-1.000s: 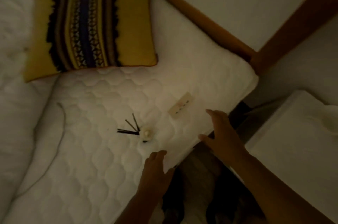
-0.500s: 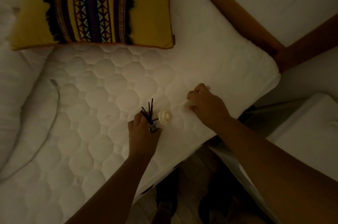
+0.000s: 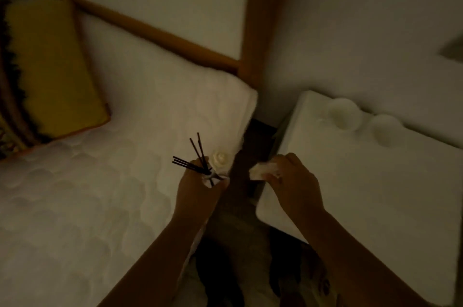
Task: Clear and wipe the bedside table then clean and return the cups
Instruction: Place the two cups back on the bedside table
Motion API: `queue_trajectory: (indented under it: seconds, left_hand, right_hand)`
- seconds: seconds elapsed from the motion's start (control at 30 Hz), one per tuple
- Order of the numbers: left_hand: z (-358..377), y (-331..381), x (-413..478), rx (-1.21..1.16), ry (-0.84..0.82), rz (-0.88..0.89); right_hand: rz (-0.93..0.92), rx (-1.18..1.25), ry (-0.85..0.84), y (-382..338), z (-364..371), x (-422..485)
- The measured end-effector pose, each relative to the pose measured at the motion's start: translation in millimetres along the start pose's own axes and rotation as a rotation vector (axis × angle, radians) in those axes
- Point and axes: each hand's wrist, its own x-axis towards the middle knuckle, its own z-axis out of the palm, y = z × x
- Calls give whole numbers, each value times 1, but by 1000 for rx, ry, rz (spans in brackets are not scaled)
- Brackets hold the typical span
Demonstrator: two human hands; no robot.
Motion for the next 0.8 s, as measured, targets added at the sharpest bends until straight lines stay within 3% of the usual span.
queue_trajectory:
  seconds: [0.17, 0.4, 0.63, 0.8]
  left_hand:
    - [108, 72, 1, 53, -321, 130]
    - [238, 133, -39, 74, -574, 291]
    - [343, 177, -41, 160, -610, 417]
    - [391, 203, -14, 226, -505, 531]
  right_hand:
    - [253, 7, 156, 96, -56, -39]
    - [516, 59, 283, 221, -100, -88]
    - [618, 84, 337, 306, -128, -85]
    - [594, 88, 329, 342, -145, -55]
